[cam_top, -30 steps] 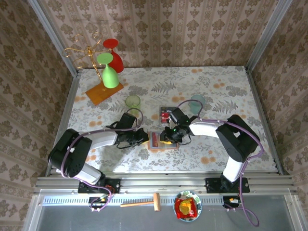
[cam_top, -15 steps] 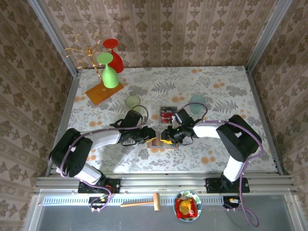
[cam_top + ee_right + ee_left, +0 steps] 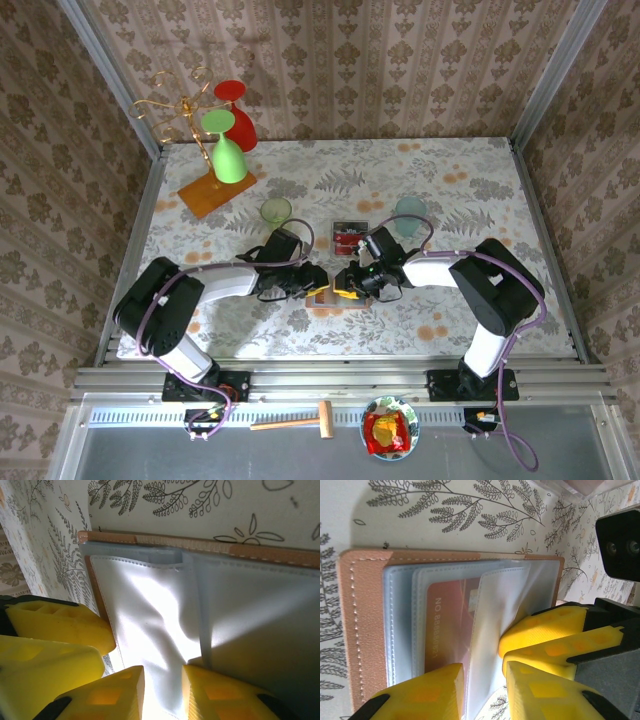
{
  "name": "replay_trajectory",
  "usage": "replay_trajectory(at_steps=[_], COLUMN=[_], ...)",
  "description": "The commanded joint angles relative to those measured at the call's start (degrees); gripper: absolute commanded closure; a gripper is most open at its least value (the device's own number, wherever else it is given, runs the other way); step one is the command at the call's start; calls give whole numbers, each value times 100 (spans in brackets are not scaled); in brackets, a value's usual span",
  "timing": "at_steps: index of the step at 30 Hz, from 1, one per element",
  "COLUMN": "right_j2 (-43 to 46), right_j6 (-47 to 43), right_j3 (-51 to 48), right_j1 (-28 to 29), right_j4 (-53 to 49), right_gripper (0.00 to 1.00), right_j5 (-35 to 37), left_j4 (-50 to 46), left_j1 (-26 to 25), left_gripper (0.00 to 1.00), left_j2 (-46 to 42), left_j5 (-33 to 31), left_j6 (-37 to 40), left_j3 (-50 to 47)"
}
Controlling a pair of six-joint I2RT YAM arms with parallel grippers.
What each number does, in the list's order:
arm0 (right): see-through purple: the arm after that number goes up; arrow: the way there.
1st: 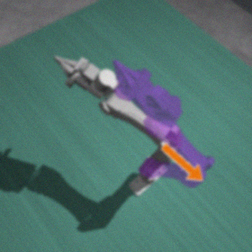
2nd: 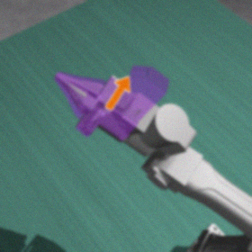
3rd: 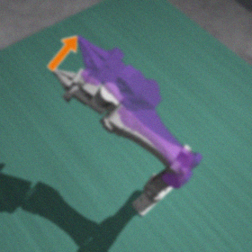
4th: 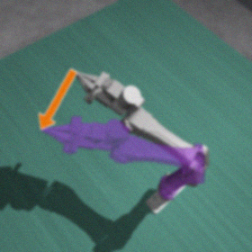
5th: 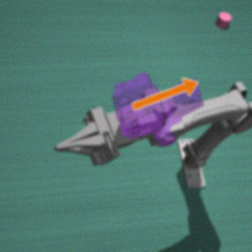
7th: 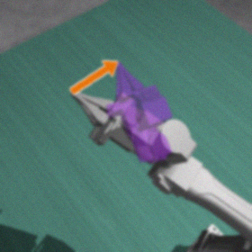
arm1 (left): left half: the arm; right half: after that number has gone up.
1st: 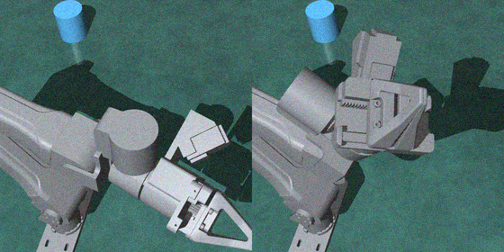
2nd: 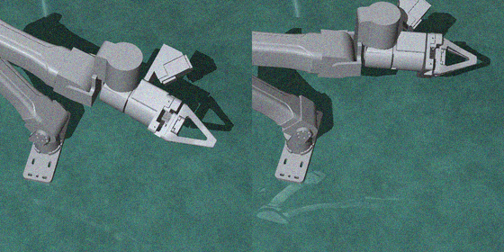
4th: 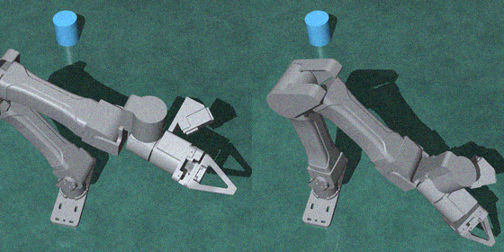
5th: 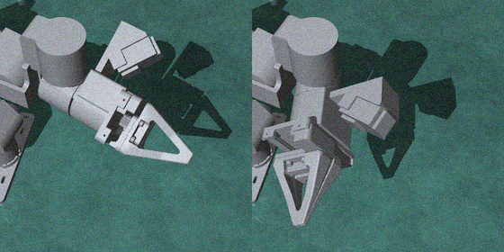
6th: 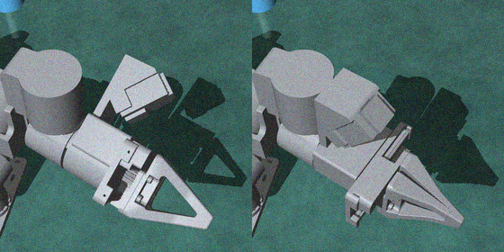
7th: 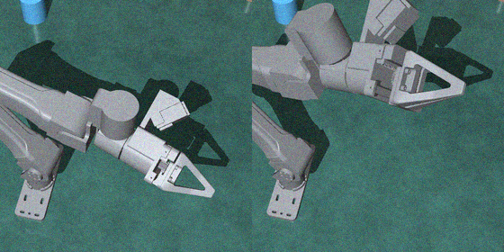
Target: Take the credit cards out of the card holder
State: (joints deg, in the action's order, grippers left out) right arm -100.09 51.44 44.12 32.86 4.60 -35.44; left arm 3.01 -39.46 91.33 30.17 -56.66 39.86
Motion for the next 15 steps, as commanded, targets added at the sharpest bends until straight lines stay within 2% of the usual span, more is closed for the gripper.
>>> replay_trajectory(at_steps=[1,15], right_j2=[-42,52], right_j6=[85,154], right_j3=[-114,-101], right_j1=[-34,-34], right_j4=[32,101], right_gripper=[71,71], right_j5=[20,-7], left_j4=[14,52], left_j1=[-48,-79], left_gripper=[71,82], left_j2=[110,291], left_j5=[7,138], left_j6=[-56,-62], left_j3=[139,375])
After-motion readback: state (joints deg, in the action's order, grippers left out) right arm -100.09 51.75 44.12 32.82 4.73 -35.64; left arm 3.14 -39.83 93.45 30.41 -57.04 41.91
